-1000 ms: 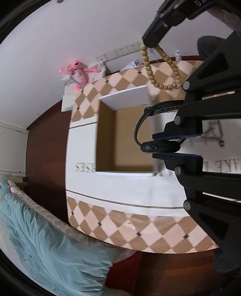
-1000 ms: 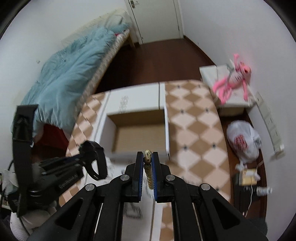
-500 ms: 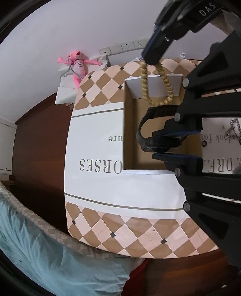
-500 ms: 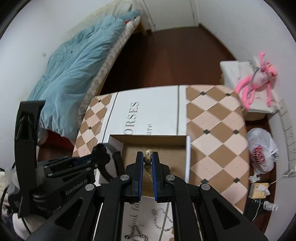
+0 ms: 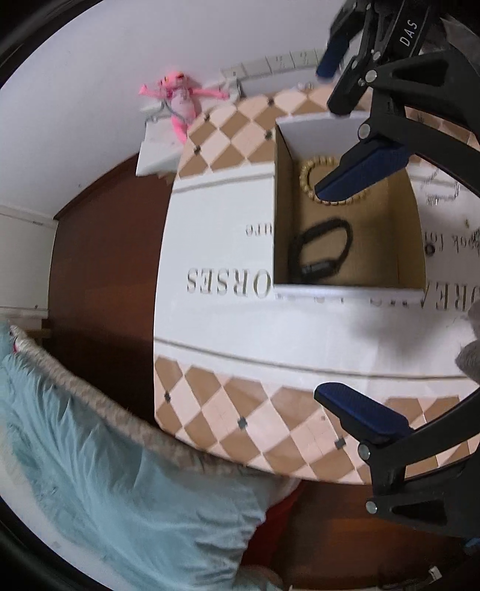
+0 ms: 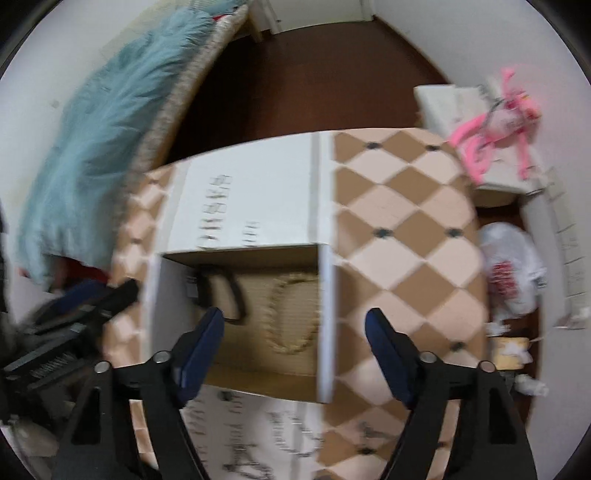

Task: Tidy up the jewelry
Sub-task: 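Carry the bracelet and smartwatch into the white box and open both grippers, then lift both grippers out of the box and back over the table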

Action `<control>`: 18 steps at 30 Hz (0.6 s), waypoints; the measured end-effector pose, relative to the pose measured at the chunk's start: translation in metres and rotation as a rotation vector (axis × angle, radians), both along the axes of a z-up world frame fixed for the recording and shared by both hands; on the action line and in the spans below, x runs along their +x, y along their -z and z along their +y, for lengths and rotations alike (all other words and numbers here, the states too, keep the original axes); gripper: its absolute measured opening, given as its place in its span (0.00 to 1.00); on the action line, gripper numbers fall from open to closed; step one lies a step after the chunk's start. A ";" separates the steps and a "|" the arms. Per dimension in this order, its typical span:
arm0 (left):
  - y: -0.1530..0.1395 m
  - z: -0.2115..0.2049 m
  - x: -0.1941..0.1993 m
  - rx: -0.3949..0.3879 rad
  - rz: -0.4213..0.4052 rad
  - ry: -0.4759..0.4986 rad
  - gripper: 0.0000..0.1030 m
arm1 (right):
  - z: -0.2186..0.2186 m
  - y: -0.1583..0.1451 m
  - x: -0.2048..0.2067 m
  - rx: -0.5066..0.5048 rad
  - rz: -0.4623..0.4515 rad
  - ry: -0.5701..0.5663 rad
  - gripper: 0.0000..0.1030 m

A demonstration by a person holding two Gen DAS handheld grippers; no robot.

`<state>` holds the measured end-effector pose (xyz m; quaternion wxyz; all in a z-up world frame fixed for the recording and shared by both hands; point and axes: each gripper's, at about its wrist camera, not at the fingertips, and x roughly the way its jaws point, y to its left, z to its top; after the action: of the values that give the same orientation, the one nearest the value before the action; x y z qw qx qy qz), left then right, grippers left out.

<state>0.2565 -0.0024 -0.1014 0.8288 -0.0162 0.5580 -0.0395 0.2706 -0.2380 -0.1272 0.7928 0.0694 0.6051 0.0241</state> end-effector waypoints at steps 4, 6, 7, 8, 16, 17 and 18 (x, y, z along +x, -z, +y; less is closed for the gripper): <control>0.010 -0.001 -0.014 0.052 -0.033 -0.005 0.98 | 0.004 0.014 -0.014 -0.123 0.003 0.010 0.93; 0.015 -0.002 -0.021 0.080 -0.047 -0.005 0.98 | 0.008 0.020 -0.019 -0.158 0.003 0.009 0.94; 0.016 -0.003 -0.023 0.094 -0.055 -0.003 0.98 | 0.010 0.022 -0.021 -0.173 0.000 0.011 0.94; 0.016 -0.004 -0.025 0.104 -0.065 -0.001 0.98 | 0.012 0.023 -0.024 -0.183 -0.003 0.013 0.94; 0.010 -0.007 -0.035 0.110 -0.093 -0.003 0.98 | 0.010 0.017 -0.036 -0.202 -0.027 0.036 0.94; 0.008 -0.007 -0.037 0.109 -0.097 -0.002 0.98 | 0.010 0.014 -0.038 -0.200 -0.035 0.040 0.94; 0.005 -0.007 -0.039 0.107 -0.104 -0.002 0.98 | 0.008 0.010 -0.041 -0.199 -0.044 0.045 0.94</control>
<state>0.2173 -0.0098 -0.1064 0.8564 0.0296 0.5154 -0.0097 0.2293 -0.2297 -0.1373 0.8093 0.0035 0.5850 -0.0525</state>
